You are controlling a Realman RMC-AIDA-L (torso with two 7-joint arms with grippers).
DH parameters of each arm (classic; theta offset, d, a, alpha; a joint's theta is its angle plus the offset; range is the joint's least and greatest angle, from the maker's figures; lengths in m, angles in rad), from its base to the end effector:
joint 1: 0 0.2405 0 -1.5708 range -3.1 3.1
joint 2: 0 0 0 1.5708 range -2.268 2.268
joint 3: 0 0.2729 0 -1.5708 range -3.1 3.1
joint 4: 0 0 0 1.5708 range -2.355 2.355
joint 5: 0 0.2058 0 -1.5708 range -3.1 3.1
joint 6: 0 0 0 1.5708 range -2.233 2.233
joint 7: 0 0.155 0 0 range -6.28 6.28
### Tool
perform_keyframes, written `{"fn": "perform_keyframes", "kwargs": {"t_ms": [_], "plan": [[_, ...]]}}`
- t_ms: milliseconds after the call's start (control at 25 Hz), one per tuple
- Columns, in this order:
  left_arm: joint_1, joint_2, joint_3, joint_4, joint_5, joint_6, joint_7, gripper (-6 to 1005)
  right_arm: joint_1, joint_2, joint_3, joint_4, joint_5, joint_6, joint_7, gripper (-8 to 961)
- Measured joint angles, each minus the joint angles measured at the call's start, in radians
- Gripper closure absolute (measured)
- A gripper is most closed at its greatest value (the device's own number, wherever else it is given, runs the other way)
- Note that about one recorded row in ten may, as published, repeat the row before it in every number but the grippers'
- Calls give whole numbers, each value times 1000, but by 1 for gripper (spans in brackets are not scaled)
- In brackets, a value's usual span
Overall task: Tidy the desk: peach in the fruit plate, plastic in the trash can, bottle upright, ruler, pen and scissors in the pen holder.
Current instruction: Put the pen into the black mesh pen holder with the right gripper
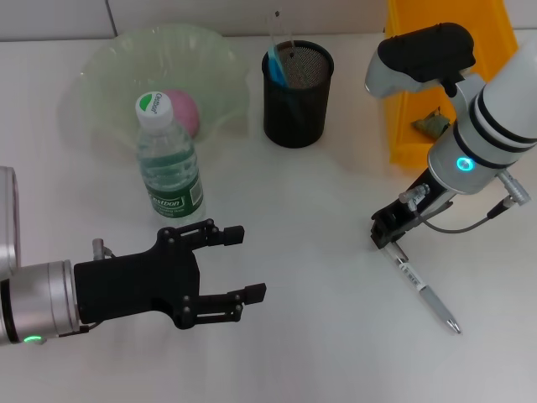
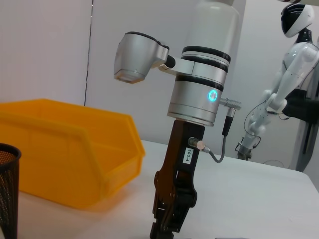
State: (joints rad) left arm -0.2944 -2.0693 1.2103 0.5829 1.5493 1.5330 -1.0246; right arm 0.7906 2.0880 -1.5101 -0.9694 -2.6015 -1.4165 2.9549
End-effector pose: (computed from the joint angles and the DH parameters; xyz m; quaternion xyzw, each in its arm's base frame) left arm -0.2811 0.2589 -0.0639 -0.9459 -0.1208 -0.2858 0.0952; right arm 0.2026 0.3747 -0.0745 -0.8339 0.4780 -0.2178 0.1690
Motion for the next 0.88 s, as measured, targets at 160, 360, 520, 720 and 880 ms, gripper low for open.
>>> {"fn": "perform_keyframes", "kwargs": {"t_ms": [160,360,520,720,880], "plan": [[0,0,0,0,0,-1,0,187,3,0,-14,-1,0,-3,0,738],[1,0,0,0,0,-1,0,187,2,-2,-32,-23,-4,-15,0,769],[1,0,0,0,0,-1,0,187,-6,-2,-33,-55,-6,-24,-1,767],[3,0,-2,0,0,-1,0,186,-43,-4,-20,-179,-7,-51,-1,766],[3,0,-3,0,0,-1,0,186,-84,-6,75,-353,-4,-56,-20,765]]}}
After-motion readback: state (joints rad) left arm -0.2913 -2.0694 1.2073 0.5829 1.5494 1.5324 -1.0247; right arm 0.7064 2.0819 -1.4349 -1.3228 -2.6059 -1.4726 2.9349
